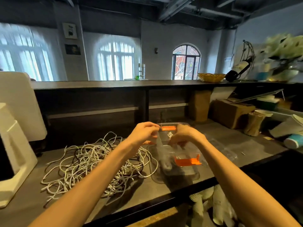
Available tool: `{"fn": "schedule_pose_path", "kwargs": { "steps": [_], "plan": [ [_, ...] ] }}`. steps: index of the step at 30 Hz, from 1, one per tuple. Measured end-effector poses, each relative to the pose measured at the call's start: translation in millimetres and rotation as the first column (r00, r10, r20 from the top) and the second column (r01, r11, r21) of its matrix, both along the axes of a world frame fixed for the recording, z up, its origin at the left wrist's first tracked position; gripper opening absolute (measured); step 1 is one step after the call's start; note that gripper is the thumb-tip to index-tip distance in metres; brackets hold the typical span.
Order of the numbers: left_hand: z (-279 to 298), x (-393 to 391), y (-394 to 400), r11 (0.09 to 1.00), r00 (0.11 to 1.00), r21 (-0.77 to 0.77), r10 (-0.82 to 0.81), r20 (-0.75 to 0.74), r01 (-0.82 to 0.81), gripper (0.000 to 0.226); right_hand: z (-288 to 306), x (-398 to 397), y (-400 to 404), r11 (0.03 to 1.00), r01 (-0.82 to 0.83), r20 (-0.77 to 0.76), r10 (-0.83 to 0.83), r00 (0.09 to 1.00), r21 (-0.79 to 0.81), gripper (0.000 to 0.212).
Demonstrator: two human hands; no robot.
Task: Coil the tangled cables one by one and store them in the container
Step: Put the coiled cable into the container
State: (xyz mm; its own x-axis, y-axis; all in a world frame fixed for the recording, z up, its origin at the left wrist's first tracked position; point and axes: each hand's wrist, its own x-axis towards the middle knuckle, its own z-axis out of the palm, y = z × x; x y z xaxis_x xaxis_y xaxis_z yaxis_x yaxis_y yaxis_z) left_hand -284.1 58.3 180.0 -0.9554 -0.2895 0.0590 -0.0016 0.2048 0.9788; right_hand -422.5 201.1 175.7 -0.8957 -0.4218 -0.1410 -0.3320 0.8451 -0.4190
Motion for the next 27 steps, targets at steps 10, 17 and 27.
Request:
{"fn": "schedule_pose_path", "kwargs": {
  "steps": [10, 17, 27],
  "plan": [
    [-25, -5, -21, 0.999, 0.999, -0.02, 0.045, -0.006, -0.045, 0.018, -22, -9, -6, 0.798, -0.22, 0.126, 0.18, 0.975, 0.561, 0.026],
    [-19, 23, -45, 0.997, 0.997, -0.039, 0.072, -0.006, -0.073, 0.018, 7, 9, -15, 0.984, -0.139, -0.151, 0.156, 0.976, 0.115, 0.035],
    [-24, 103, -82, 0.973, 0.988, -0.191, 0.143, 0.06, -0.13, 0.014, 8, 137, -58, 0.726, -0.646, -0.131, 0.682, 0.719, 0.236, 0.042]
  ]
}}
